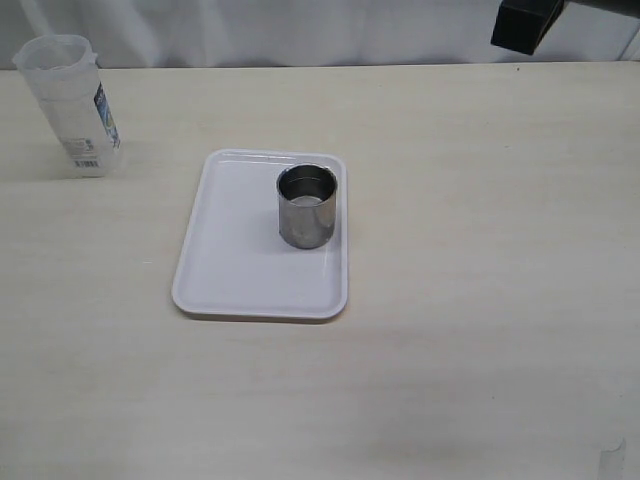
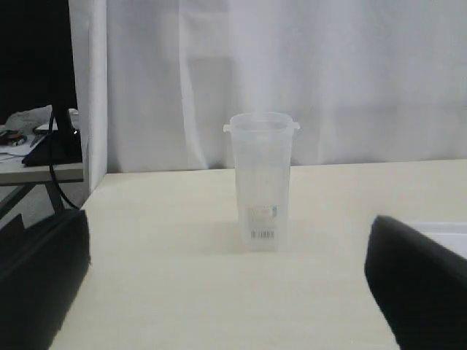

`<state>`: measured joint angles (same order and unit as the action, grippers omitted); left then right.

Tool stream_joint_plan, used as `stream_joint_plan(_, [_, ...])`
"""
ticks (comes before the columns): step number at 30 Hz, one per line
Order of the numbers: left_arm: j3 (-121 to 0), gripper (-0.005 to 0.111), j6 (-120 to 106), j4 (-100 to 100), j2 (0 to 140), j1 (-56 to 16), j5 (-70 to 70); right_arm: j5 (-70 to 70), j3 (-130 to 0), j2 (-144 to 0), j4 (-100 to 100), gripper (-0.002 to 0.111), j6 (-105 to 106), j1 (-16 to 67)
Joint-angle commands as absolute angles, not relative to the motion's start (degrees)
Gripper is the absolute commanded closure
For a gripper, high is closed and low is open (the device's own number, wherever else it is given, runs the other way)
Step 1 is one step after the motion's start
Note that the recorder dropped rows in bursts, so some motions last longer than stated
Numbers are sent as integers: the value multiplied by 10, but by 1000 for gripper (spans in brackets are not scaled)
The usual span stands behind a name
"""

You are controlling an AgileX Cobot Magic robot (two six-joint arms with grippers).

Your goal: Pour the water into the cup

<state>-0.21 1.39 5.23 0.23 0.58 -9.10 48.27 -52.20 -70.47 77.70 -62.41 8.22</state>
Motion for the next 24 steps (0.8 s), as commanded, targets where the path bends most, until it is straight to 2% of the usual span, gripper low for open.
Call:
stream_joint_plan(1, [0, 11, 14, 43, 0, 6, -139, 480, -520, -702, 771, 104, -626, 79])
stream_joint_plan(4, [0, 11, 14, 37, 0, 6, -189, 480, -520, -702, 771, 104, -626, 79])
stream_joint_plan(24, [0, 11, 14, -23, 0, 6, -186, 480, -520, -702, 771, 104, -626, 79])
